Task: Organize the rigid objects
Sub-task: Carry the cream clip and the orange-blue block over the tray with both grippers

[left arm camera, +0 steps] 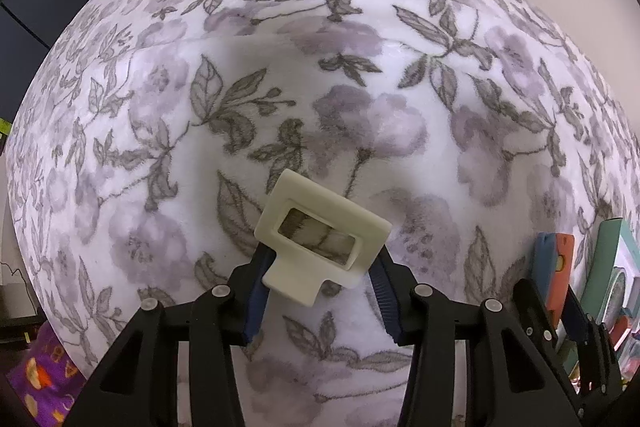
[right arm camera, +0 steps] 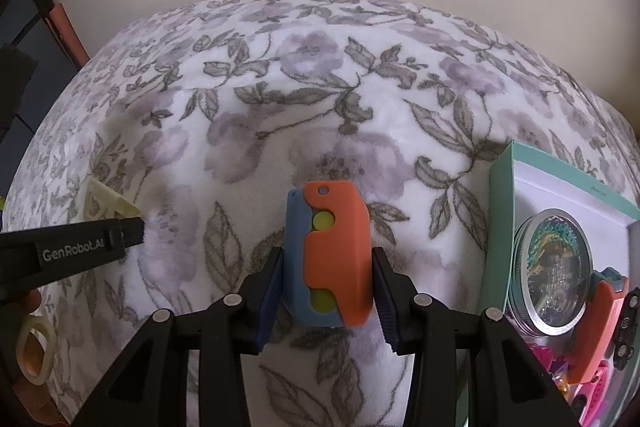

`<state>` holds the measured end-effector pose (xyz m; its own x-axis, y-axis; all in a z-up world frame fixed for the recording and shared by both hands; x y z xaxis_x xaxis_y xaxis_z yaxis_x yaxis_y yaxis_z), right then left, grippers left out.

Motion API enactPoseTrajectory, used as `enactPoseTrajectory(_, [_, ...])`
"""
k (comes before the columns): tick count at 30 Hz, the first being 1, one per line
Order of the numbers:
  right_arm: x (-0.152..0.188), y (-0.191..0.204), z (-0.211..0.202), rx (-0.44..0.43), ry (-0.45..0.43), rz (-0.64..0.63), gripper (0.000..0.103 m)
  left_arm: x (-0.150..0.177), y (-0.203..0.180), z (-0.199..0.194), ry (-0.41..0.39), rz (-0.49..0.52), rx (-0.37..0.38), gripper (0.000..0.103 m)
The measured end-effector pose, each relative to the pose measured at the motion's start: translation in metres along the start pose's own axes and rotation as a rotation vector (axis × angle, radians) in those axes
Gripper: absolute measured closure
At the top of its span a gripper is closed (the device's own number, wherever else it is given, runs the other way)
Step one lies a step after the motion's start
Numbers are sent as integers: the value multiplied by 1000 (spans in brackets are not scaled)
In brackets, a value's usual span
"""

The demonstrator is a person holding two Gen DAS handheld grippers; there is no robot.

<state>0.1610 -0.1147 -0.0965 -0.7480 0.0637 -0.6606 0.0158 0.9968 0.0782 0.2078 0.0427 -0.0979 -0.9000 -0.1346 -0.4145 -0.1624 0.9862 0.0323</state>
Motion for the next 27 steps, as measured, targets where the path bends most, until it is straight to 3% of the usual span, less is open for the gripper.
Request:
enactPoseTrajectory(12, [-6,1,-11,-12,-33,4,59,-16,-19,-44,-80,5,44,54])
enactPoseTrajectory(27, [-32,-33,-62,13,-119,55,59,-31,-46,-120,-212,27,177,54])
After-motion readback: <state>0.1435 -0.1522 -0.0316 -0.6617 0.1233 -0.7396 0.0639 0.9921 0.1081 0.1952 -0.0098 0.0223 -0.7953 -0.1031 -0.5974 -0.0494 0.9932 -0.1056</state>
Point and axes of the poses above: each gripper's, at about its wrist camera, not at the fingertips, and z roughly the way its jaws point, y to its left, x to its underside, the point moved 4 cm from there along z, roughly the way its jaws point, and after that the axes turned 13 degrees about -y, right-handed, at the moved point
